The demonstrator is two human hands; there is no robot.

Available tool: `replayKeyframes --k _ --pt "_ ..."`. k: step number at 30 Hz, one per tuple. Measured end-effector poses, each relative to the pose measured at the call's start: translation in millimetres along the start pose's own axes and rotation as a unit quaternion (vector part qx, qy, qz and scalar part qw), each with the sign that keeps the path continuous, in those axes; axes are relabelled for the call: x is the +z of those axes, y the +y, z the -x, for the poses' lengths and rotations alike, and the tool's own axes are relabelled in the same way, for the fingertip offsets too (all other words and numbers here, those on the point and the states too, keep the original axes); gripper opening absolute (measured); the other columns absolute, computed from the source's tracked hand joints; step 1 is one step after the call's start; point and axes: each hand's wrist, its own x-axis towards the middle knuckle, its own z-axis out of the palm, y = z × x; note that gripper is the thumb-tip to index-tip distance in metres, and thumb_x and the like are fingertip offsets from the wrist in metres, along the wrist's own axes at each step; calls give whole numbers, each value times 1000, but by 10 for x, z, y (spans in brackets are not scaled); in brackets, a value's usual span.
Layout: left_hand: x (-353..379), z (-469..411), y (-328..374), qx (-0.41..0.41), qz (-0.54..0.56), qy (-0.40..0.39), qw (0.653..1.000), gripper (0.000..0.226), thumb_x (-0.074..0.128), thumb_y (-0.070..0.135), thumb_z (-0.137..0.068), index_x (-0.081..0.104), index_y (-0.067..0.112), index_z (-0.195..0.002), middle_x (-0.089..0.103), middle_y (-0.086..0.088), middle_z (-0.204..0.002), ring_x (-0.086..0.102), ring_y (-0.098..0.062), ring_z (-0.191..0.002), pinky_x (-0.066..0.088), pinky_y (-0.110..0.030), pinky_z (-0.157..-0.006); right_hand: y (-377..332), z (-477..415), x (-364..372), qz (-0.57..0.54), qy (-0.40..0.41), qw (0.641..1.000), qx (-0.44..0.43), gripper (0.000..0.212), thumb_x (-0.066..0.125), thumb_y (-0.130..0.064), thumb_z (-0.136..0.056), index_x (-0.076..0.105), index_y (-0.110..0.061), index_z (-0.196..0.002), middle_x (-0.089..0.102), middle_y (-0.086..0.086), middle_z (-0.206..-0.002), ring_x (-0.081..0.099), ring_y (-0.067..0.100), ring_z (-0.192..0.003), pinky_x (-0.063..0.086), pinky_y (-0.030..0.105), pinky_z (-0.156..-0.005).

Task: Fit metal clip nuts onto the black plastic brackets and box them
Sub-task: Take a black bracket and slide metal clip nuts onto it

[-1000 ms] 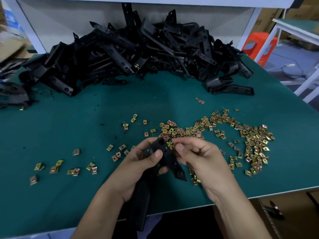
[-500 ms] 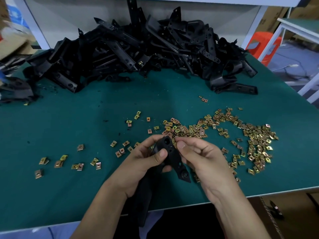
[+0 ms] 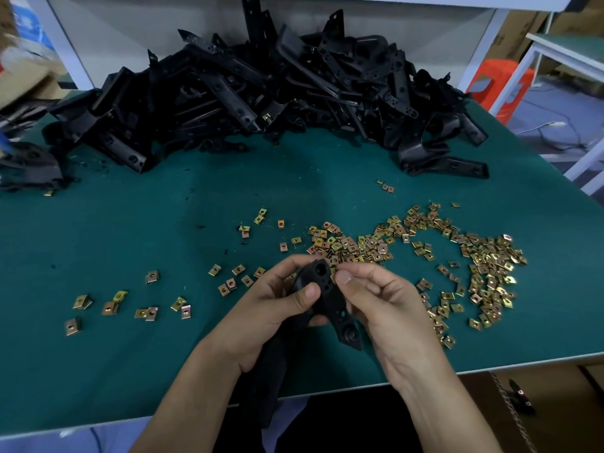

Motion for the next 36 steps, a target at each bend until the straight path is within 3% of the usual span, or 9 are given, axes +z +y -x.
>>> replayKeyframes --k 4,9,18,22,27,29,32,34,36 --pt "10 0 0 3 6 -12 1000 29 70 21 -89 69 21 -118 71 -6 -112 70 -20 -103 58 -31 -80 8 -7 -15 -3 0 1000 6 24 78 -26 -72 79 -14 -92 76 18 -96 68 46 -101 50 64 -97" --pt "15 -15 -12 11 5 -1 1000 27 71 23 -90 69 21 -117 70 -5 -116 69 -17 -105 58 -30 -80 40 3 64 -27 9 1000 11 26 77 -29 -70 80 -14 -91 77 15 -96 73 25 -87 56 50 -92" --pt "3 -24 -30 13 -27 10 1000 22 65 18 -92 68 20 -114 69 -4 -109 68 -16 -101 58 -29 -78 80 61 109 -50 0 999 -5 18 73 -21 -81 79 -11 -94 76 17 -97 73 29 -85 62 39 -66" --pt "15 -6 -18 24 -40 12 999 20 67 20 -90 67 20 -110 69 -1 -104 68 -13 -96 57 -26 -76 103 104 147 -45 0 999 -7 14 69 -17 -87 80 -14 -96 77 12 -98 74 24 -88 60 30 -68" --pt "36 -30 -18 13 -6 43 999 21 66 15 -91 66 14 -111 70 -5 -105 68 -15 -97 58 -26 -75 60 38 42 64 30 995 -63 22 60 -15 -99 79 -27 -97 76 -8 -91 69 0 -79 51 12 -63" --pt "47 -36 -12 0 -1 57 998 18 66 18 -89 69 20 -106 71 -7 -106 70 -15 -97 58 -25 -75 38 -70 -109 234 123 957 -119 21 62 -16 -98 76 -32 -101 73 -12 -98 65 1 -94 47 13 -78" --pt "52 -26 2 -9 -1 64 998 16 69 22 -86 73 26 -101 73 -3 -102 71 -14 -89 58 -23 -75 53 -189 -260 524 134 834 -112 32 72 -23 -90 69 -27 -122 61 -4 -118 52 19 -116 38 29 -101" --pt "50 -22 1 -14 -2 66 998 18 71 24 -86 72 26 -103 73 -4 -103 71 -15 -90 58 -24 -76 89 -215 -281 560 134 810 -111 36 75 -27 -87 70 -24 -123 60 -2 -117 50 22 -116 38 39 -105" --pt "52 -24 3 -18 0 67 998 19 72 25 -86 72 25 -104 71 -6 -105 70 -17 -90 58 -25 -77 93 -220 -272 546 142 817 -120 27 76 -26 -87 74 -23 -114 62 -3 -112 53 23 -112 41 44 -101"
